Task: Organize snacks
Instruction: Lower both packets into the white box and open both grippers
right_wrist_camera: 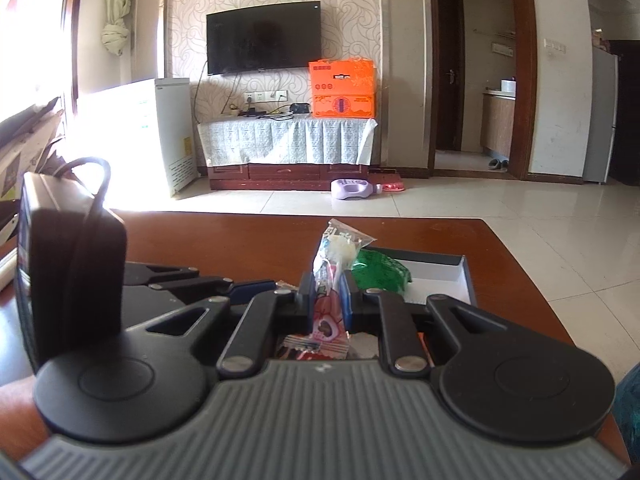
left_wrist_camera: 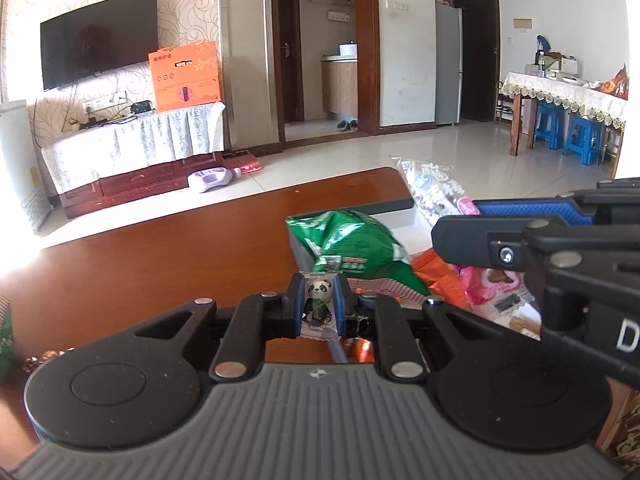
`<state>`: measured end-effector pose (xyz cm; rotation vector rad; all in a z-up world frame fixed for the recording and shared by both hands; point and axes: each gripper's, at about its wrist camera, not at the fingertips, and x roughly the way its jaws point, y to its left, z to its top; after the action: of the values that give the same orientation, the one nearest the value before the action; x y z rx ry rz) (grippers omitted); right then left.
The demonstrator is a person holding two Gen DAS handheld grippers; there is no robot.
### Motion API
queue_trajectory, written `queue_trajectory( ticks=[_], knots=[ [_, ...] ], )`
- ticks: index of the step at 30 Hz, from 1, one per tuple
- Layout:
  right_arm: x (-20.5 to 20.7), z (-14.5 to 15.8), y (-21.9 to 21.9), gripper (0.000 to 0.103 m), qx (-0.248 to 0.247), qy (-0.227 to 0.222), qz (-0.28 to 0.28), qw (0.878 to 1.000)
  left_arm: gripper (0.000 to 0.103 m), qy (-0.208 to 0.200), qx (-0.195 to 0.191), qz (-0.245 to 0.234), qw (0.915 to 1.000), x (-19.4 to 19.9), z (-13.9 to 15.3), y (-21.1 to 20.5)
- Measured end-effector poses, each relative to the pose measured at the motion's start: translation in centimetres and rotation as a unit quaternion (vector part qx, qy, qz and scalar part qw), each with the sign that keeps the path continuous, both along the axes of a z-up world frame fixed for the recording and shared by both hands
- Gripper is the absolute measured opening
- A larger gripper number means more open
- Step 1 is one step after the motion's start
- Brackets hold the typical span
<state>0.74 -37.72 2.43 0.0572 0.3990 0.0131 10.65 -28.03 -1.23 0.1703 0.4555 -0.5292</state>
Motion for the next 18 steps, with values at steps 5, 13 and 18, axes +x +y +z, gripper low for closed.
queue_trajectory(
  ticks=[5, 13, 18],
  knots=[
    [-0.2, -0.3, -1.1, 0.016, 0.005, 0.003, -0.014, 1.0, 0.018, 0.002, -0.006, -0.014, 0.9999, -0.3, -0.2, -1.6],
    [-0.4, -0.4, -2.1, 0.016, 0.011, 0.006, -0.027, 1.0, 0.018, 0.014, -0.014, -0.026, 0.9994, 0.0, -0.6, -2.8],
    [-0.3, -0.6, -2.3, 0.016, 0.014, 0.01, -0.032, 0.999, 0.018, 0.025, -0.017, -0.03, 0.9991, 0.7, -1.0, -3.7]
  ],
)
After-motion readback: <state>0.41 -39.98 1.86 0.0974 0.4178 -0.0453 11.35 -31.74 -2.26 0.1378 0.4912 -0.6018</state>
